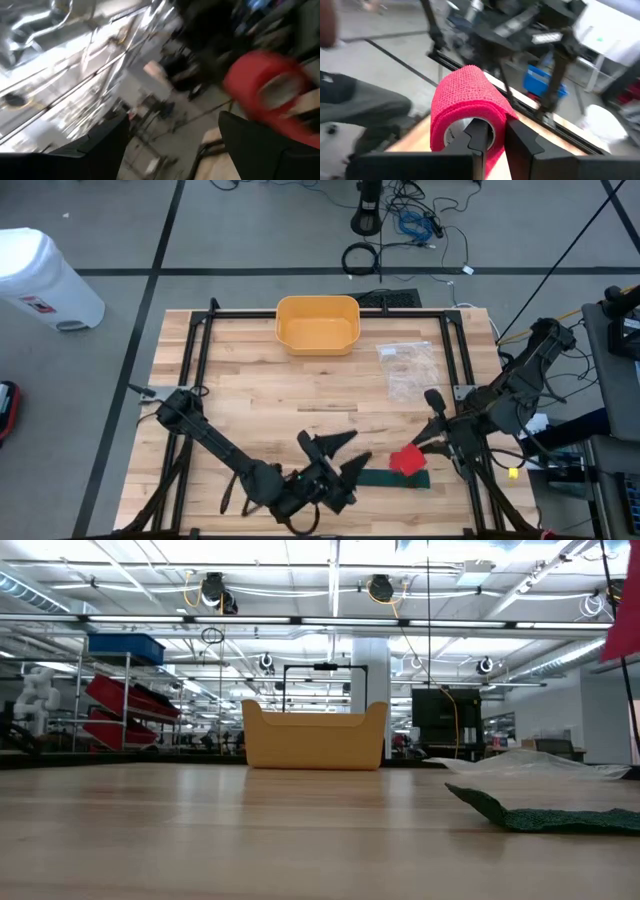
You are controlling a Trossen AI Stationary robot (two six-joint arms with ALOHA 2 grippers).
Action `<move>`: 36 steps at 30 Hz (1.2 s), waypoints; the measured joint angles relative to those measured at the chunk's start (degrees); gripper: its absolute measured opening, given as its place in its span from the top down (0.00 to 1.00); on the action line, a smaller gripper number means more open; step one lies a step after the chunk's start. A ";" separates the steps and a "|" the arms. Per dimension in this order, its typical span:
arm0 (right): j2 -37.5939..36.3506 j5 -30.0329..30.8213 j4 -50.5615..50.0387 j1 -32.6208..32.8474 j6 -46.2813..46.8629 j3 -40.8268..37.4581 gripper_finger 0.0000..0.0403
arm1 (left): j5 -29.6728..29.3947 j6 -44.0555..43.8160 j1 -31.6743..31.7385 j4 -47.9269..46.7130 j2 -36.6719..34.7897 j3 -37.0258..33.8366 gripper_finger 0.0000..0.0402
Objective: Roll bandage
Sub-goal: Roll the red bandage
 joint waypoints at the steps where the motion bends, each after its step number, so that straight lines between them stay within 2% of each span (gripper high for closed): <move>1: -0.15 1.29 -0.27 -0.10 -0.44 0.00 0.90 | 1.77 -1.40 -0.15 -0.88 0.00 0.00 0.22; 3: -0.49 3.20 -0.26 -0.46 -1.10 0.00 0.90 | 4.36 -3.67 -0.37 -1.11 0.00 0.00 0.22; 9: -1.52 4.08 0.95 -1.73 -2.69 0.00 0.90 | 6.26 -13.85 -0.27 -1.38 0.00 0.00 0.22; 13: -1.60 4.06 2.75 -2.50 -5.74 0.00 0.90 | 9.57 -31.09 -0.35 -7.59 -0.04 0.00 0.22; 17: -1.60 4.01 3.63 -3.57 -7.30 0.00 0.90 | 18.54 -47.56 -0.34 -12.71 -0.04 0.00 0.22; 19: -1.60 4.01 3.63 -3.94 -7.31 0.00 0.90 | 22.39 -53.93 -0.24 -13.73 -0.04 0.00 0.22; 21: -1.60 3.94 3.67 -4.15 -7.31 0.00 0.90 | 23.86 -58.29 -0.24 -15.38 -0.04 0.00 0.22; 24: -1.60 3.80 3.65 -4.17 -7.33 0.00 0.90 | 23.23 -62.87 -0.24 -19.21 0.07 0.00 0.22; 28: -1.60 3.78 3.37 -4.17 -7.32 0.00 0.90 | 17.99 -65.92 -0.24 -19.14 2.65 0.00 0.22; 32: -1.60 3.75 2.91 -4.15 -6.87 0.00 0.90 | 11.54 -61.99 -0.21 -15.98 5.93 -0.07 0.22; 36: -1.60 3.65 1.62 -4.15 -5.61 0.00 0.90 | 9.39 -55.57 -0.02 -9.07 6.75 -0.04 0.22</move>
